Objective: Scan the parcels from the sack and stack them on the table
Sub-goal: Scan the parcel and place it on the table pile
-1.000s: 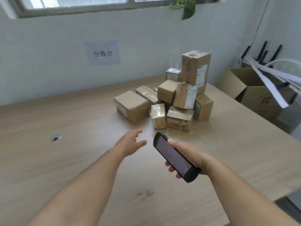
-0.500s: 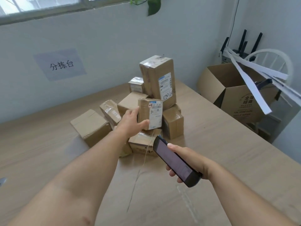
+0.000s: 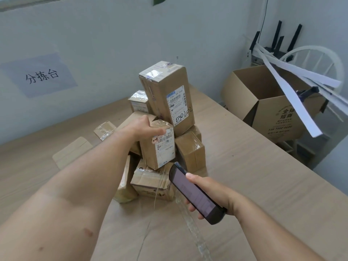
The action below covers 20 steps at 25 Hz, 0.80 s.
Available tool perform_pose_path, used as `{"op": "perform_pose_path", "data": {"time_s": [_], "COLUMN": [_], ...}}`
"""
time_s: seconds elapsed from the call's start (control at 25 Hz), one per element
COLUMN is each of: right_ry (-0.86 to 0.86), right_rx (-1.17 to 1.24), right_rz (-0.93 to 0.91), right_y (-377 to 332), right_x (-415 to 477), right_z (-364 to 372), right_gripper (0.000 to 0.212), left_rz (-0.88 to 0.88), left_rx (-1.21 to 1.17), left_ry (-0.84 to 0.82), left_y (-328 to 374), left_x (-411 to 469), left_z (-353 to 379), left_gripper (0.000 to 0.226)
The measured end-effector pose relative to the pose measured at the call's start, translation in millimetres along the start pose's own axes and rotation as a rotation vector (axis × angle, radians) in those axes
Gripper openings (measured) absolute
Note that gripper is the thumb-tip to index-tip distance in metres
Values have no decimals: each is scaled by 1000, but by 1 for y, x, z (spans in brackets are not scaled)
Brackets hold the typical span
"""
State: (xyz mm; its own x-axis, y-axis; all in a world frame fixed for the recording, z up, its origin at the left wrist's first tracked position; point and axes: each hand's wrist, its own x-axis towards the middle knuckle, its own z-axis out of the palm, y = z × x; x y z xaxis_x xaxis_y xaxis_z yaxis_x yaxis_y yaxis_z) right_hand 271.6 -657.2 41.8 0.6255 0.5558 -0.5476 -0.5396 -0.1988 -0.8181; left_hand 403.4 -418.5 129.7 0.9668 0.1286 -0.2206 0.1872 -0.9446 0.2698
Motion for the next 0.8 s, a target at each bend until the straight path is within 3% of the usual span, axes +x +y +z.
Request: {"op": "perform_pose_path", "data": {"time_s": [0.12, 0.28, 0.36, 0.56, 0.64, 0.8], "right_ry": [-7, -8, -9, -23, -48, -107], "right_rx": [-2, -46, -66, -123, -157, -213], "right_rz": [20, 25, 38, 60, 49, 53], "right_y": [-3, -2, 1, 12, 17, 36], "right_x": [1, -10, -17, -33, -36, -38], "right_z": [11, 37, 54, 106, 133, 200], "right_gripper": [68, 62, 58, 57, 55, 53], "left_rz": [-23, -87, -103, -167, -209, -275], "left_rx": [29, 11, 2, -488, -603, -722], "left_ry": [-91, -271, -280, -133, -58, 134], "left_y": [-6, -29, -54, -142, -177, -243], "left_x": [-9, -47, -68, -137, -175, -254], "left_z": [-7, -26, -30, -5, 11, 31], "left_gripper": [66, 120, 123, 117, 129, 122]}}
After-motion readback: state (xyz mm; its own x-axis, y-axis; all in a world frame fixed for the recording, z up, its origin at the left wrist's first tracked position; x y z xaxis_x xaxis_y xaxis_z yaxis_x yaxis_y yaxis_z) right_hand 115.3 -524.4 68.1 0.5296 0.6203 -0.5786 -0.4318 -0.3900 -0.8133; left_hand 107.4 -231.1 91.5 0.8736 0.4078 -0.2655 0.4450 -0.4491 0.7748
